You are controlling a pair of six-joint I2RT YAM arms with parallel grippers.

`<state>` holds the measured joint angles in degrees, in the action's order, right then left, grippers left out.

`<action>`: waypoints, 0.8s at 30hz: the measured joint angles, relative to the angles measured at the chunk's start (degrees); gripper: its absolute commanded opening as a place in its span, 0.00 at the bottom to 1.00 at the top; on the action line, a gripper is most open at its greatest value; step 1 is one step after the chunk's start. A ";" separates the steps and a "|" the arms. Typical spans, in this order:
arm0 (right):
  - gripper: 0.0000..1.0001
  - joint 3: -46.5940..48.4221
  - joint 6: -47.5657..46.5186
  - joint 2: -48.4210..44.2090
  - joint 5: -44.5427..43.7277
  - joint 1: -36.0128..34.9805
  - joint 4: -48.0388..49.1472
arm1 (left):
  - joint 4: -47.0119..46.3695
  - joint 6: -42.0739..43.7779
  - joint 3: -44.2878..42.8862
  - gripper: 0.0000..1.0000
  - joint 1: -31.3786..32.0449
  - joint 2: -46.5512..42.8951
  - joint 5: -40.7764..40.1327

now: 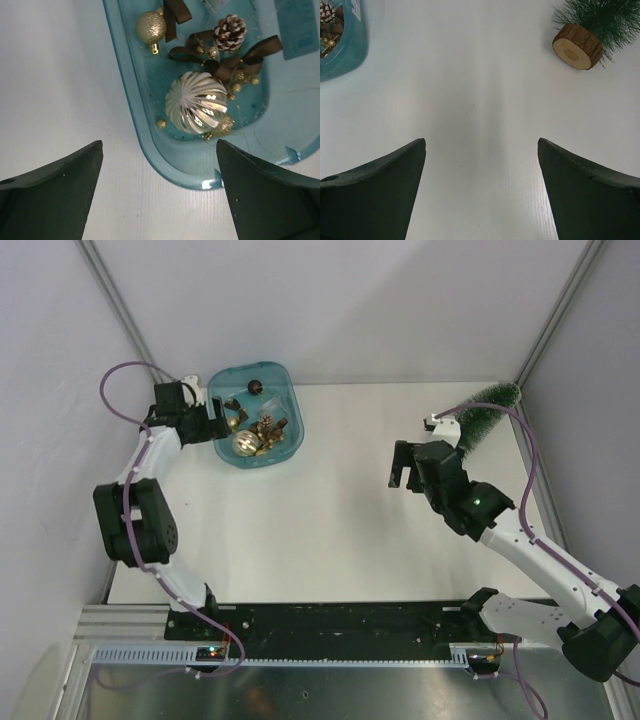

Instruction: Decorate the small christmas tree

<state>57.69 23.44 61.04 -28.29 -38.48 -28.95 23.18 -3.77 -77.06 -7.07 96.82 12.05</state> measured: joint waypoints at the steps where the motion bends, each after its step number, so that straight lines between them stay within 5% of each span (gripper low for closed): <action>1: 0.96 0.00 0.00 -0.09 -0.15 -0.15 0.04 | -0.17 -0.37 -0.52 0.99 -0.02 1.25 -0.22; 3: 0.95 0.00 0.00 -0.22 -0.50 -0.46 0.04 | -0.61 -0.94 -1.55 0.94 0.00 3.93 -0.98; 8: 0.92 0.00 0.00 -0.50 -0.90 -0.81 0.11 | -1.64 -1.88 -2.38 0.48 0.00 8.68 -1.81; 10: 0.91 0.00 0.00 -0.52 -0.87 -0.83 0.20 | -1.75 -1.84 -2.38 0.40 0.00 9.55 -1.86; 20: 0.86 0.00 0.13 -0.07 -0.76 -0.85 0.57 | -8.11 -1.11 3.80 0.25 -0.07 8.11 -1.38; 24: 0.89 0.00 0.48 1.14 -1.14 -0.85 0.57 | -9.99 -0.22 8.55 0.36 -0.02 4.66 -0.74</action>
<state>57.69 23.92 62.17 -29.43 -39.33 -28.38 13.19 -3.99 -68.51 -7.09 101.47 11.31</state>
